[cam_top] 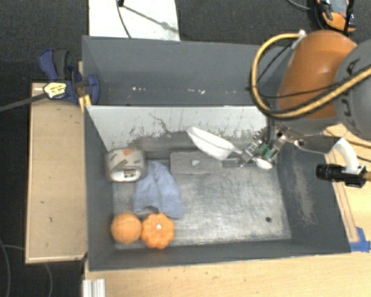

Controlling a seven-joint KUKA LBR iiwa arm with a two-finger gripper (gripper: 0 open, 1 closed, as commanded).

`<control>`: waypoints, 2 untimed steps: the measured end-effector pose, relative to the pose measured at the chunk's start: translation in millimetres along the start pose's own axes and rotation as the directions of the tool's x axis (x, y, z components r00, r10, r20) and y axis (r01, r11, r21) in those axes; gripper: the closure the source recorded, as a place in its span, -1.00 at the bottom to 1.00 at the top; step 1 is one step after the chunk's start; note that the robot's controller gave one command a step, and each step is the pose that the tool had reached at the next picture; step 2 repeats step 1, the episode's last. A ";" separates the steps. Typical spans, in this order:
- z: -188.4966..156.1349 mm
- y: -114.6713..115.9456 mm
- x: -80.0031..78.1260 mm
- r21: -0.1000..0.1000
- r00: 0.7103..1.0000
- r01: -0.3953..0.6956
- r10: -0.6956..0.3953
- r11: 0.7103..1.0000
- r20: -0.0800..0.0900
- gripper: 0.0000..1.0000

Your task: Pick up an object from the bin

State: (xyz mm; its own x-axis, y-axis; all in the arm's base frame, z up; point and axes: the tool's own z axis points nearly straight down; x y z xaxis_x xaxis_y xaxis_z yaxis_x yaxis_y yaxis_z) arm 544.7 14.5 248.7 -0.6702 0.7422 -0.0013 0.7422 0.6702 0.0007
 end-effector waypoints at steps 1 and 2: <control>-47.3 14.8 8.5 0.002 0.994 0.106 -0.106 0.994 -0.001 1.00; -47.3 14.8 8.5 0.002 0.994 0.106 -0.106 0.994 -0.001 1.00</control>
Offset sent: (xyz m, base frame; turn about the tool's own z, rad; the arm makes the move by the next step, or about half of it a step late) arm -0.0438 0.0085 -0.0443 -0.1625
